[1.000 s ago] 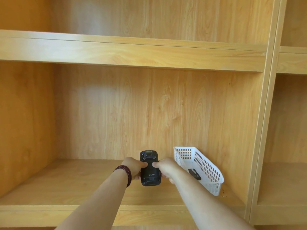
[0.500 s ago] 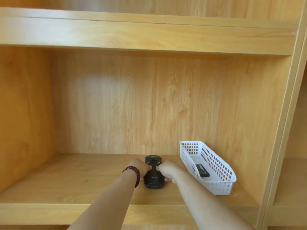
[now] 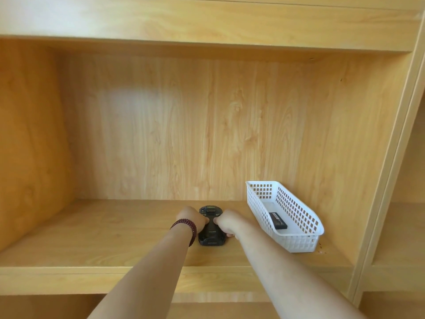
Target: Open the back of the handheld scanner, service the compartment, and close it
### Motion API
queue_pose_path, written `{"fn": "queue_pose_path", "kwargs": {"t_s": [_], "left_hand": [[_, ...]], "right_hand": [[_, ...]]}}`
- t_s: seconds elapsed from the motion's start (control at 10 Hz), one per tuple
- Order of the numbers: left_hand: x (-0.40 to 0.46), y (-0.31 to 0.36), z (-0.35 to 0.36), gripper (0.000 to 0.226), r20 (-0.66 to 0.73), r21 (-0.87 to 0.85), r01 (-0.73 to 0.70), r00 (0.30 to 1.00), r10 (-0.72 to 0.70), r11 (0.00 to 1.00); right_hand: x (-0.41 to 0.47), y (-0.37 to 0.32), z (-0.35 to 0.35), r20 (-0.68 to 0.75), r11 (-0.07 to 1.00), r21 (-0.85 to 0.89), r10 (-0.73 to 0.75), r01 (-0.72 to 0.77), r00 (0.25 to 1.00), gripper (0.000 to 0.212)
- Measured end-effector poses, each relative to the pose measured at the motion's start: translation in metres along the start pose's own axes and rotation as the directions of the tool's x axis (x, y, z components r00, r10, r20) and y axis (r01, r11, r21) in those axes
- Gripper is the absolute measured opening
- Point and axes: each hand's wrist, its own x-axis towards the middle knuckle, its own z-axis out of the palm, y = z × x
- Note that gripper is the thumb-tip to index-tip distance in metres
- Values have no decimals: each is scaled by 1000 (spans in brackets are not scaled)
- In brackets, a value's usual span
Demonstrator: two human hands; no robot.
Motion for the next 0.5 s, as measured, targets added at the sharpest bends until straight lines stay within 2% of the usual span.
{"fn": "queue_pose_path", "kwargs": {"t_s": [0.3,0.4,0.5], "left_hand": [[-5,1,4,36,-13,93,-23,1000,24,995],[-6,-2,4,38,-5,86,-30,1000,31,996],[-10,0,-1,41,-34,-6,-75,997,75,997]], "right_hand": [[-3,6,2,-68,999,-12,-40,40,997,38],[-4,7,2,-66,1000,8,-23,23,998,46],[-5,11,-7,-100,981,193,22,-2,995,58]]}}
